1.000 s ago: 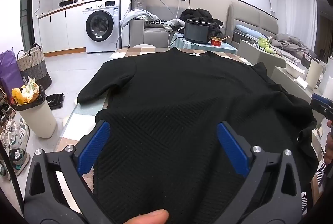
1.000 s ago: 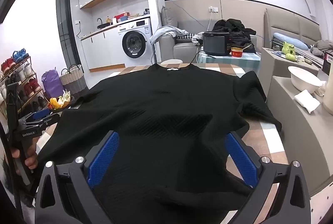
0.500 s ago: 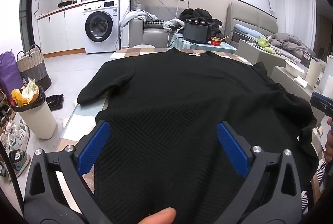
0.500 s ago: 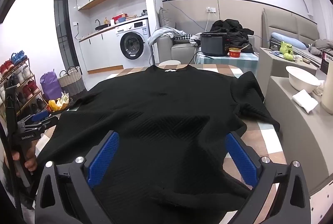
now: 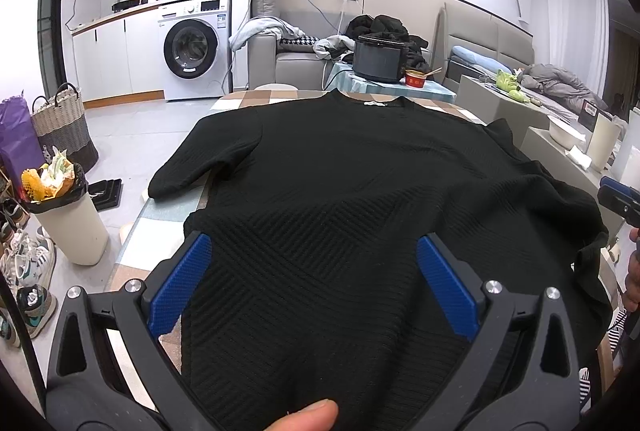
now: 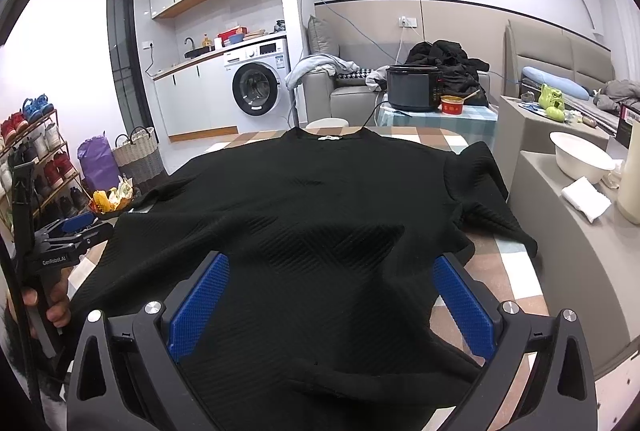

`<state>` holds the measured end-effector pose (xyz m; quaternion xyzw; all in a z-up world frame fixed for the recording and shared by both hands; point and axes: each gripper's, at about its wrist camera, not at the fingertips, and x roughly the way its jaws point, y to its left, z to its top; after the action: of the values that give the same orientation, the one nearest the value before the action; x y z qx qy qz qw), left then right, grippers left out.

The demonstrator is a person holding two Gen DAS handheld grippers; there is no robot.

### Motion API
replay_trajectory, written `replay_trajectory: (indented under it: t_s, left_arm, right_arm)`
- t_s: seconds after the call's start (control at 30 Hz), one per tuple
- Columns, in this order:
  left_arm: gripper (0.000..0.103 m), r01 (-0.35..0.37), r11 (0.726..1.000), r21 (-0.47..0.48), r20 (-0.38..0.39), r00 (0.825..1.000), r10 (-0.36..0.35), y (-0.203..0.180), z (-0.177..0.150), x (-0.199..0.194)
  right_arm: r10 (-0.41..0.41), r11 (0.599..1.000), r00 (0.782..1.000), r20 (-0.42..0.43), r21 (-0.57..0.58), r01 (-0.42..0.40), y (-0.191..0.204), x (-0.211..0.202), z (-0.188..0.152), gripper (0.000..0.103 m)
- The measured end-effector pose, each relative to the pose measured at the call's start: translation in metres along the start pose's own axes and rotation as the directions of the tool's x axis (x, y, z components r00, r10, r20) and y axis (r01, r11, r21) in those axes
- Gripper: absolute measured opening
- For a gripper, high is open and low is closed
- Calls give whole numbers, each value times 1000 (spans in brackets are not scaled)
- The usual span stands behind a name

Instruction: Fold small clothes

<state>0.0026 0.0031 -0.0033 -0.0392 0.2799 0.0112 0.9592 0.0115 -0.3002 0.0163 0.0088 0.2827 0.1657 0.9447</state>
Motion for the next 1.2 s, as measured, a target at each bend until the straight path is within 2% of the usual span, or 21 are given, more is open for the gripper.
replay_trajectory:
  t_s: [1.2]
  left_arm:
    - [102,-2,1000,29,-1,1000,2,-5,-3,2]
  right_arm:
    - [-16,1000,1000,-7,4,16,2,1,3,103]
